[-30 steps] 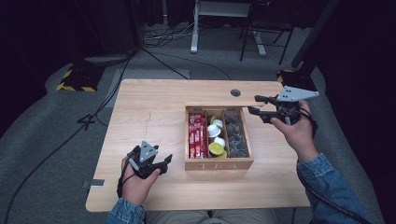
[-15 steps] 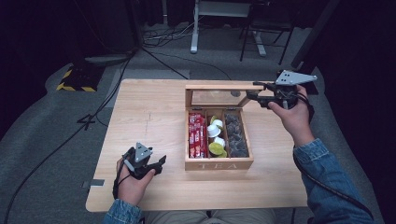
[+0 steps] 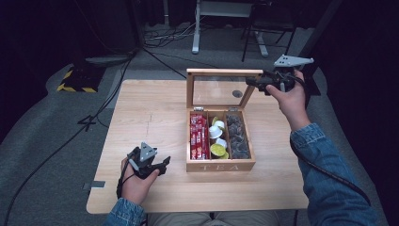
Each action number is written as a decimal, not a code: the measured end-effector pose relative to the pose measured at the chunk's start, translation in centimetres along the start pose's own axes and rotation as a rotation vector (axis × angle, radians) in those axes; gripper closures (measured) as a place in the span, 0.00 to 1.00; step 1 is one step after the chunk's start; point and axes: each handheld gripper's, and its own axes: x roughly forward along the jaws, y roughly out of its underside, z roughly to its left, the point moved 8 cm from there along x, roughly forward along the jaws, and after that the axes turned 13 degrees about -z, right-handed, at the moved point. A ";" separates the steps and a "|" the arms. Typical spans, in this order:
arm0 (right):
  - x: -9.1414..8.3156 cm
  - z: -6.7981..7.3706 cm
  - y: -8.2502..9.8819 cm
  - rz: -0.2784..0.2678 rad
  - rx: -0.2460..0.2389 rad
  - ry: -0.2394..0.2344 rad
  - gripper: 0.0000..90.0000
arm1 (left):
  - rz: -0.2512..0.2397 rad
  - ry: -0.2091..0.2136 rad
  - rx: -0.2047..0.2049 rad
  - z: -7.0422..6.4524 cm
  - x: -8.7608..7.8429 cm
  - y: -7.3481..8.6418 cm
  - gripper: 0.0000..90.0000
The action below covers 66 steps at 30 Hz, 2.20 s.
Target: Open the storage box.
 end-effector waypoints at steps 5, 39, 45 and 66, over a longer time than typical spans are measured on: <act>1.2 -1.0 -0.1 0.012 -0.001 0.028 0.52 | 0.003 0.004 -0.005 0.1 0.0 0.1 0.41; 6.1 -5.7 3.9 0.090 0.124 0.135 0.47 | 0.026 0.019 -0.011 0.2 0.5 0.4 0.40; 6.4 -6.2 4.5 0.089 0.145 0.151 0.45 | 0.024 0.018 -0.012 0.3 0.5 0.5 0.40; 4.1 -5.0 3.1 0.076 0.110 0.157 0.47 | 0.039 0.009 -0.015 1.1 0.4 -0.1 0.40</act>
